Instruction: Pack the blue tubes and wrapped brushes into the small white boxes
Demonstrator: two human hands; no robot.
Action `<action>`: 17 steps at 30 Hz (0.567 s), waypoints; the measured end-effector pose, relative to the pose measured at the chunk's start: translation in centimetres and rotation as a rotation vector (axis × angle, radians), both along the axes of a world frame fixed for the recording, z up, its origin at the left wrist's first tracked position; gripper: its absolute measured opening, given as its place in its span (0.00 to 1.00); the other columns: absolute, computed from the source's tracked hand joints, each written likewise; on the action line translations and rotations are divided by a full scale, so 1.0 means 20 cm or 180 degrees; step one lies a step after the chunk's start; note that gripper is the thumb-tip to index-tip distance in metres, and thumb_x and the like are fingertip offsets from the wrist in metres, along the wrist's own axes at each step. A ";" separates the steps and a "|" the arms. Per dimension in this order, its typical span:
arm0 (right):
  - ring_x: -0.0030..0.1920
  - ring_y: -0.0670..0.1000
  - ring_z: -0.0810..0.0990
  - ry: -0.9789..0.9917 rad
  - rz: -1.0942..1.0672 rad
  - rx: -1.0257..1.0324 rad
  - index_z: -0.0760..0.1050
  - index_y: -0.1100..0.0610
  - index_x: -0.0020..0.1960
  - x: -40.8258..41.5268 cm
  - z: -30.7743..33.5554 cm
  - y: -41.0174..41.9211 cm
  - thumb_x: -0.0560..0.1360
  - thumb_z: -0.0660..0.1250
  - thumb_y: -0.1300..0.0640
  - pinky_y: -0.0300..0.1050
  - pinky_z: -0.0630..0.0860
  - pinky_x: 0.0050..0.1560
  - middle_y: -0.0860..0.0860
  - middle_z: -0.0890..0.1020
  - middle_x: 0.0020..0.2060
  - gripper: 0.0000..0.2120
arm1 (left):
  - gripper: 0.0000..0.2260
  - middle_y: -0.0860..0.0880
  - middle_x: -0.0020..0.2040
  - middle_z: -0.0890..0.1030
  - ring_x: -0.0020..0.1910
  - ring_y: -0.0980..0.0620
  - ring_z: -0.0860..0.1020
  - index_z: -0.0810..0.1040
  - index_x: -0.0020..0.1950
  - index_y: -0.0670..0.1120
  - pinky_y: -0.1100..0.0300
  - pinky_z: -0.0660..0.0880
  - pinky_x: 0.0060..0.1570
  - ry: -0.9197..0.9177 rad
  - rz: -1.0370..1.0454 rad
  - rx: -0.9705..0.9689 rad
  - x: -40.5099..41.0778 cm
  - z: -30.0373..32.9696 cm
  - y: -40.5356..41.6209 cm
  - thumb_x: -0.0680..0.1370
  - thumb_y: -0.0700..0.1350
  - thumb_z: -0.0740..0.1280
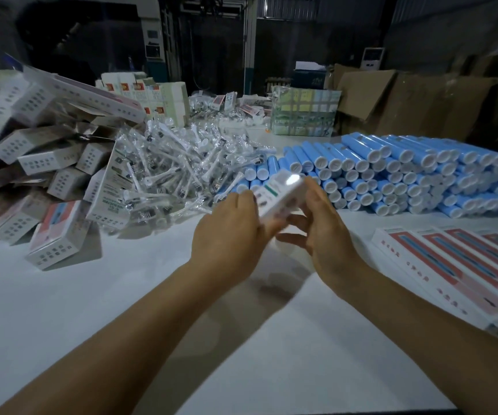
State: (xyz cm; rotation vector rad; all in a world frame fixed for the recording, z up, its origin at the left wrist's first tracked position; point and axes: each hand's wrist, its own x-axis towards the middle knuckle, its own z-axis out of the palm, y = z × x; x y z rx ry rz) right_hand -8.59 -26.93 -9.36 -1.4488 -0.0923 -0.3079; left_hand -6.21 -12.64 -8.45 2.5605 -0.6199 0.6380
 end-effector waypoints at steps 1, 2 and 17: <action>0.54 0.52 0.81 -0.0069 -0.0025 -0.0099 0.66 0.44 0.69 -0.01 0.00 0.01 0.80 0.57 0.48 0.51 0.77 0.49 0.50 0.79 0.58 0.17 | 0.22 0.50 0.48 0.74 0.45 0.50 0.74 0.70 0.55 0.48 0.55 0.66 0.37 0.0213 -0.0308 -0.0663 0.00 0.03 0.00 0.76 0.65 0.54; 0.54 0.51 0.80 -0.0132 -0.0055 -0.0241 0.66 0.41 0.66 -0.01 -0.01 0.01 0.77 0.60 0.46 0.51 0.76 0.51 0.48 0.79 0.57 0.17 | 0.19 0.51 0.44 0.75 0.41 0.53 0.74 0.72 0.50 0.49 0.55 0.68 0.35 0.0362 -0.0611 -0.1331 0.00 0.05 0.01 0.77 0.64 0.55; 0.59 0.47 0.69 -0.0810 -0.0862 -0.2921 0.62 0.47 0.73 -0.03 -0.07 0.12 0.74 0.61 0.39 0.45 0.75 0.56 0.46 0.68 0.55 0.29 | 0.22 0.45 0.53 0.83 0.48 0.49 0.83 0.73 0.62 0.46 0.53 0.81 0.40 0.3233 -0.1219 -0.5317 0.01 0.07 0.00 0.79 0.61 0.55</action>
